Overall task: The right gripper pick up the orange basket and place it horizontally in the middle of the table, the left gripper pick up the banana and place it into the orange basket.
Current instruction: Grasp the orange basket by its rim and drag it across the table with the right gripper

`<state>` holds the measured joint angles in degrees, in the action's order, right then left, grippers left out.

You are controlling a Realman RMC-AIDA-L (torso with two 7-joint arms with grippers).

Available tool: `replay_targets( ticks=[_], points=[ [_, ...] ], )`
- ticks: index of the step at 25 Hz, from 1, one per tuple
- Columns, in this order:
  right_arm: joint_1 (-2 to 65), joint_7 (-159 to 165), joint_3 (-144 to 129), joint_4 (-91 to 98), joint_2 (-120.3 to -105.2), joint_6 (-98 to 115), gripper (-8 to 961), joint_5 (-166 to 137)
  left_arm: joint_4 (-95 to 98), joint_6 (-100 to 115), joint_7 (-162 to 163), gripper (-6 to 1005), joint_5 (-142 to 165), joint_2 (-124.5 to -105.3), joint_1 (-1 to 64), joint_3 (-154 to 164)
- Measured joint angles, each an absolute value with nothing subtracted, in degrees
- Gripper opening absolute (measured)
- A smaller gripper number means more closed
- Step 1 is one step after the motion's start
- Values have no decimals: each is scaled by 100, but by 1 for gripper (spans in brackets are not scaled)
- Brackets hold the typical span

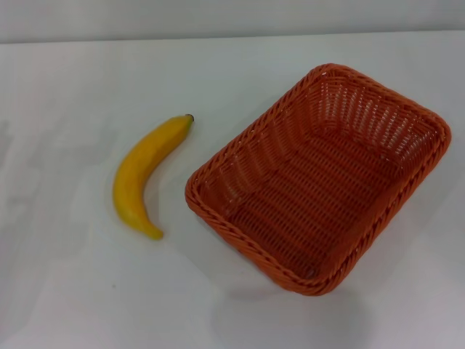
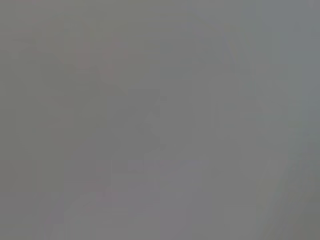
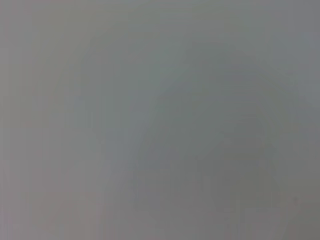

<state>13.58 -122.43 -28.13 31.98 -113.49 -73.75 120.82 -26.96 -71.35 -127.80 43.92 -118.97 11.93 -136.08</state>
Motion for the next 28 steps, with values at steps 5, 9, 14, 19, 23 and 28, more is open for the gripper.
replay_targets(
  ticks=[5, 9, 14, 19, 23, 28],
  points=[
    [1347, -12246, -2825, 3206, -11351, -7379, 868, 12074, -2661, -7163, -12768, 706, 4392, -11901, 1190, -13612],
    [1339, -12214, -2831, 3218, -11339, -7382, 868, 12068, -2629, -7150, -12774, 706, 4392, -11900, 1205, -13597],
    [1331, -12187, -2884, 3285, -11326, -7389, 868, 12067, -2518, -7145, -12784, 705, 4395, -11898, 1215, -13599],
    [1351, -11910, -3290, 3592, -11169, -7392, 868, 12038, -2499, -7149, -12770, 705, 4401, -11893, 1223, -13571],
    [1499, -11271, -3542, 4255, -11071, -7333, 868, 11570, -2491, -7150, -12739, 705, 4437, -11895, 1222, -13557],
    [1996, -9586, -3567, 5473, -10951, -7262, 868, 9827, -2425, -7180, -12662, 705, 4463, -11892, 1221, -13541]
  ],
)
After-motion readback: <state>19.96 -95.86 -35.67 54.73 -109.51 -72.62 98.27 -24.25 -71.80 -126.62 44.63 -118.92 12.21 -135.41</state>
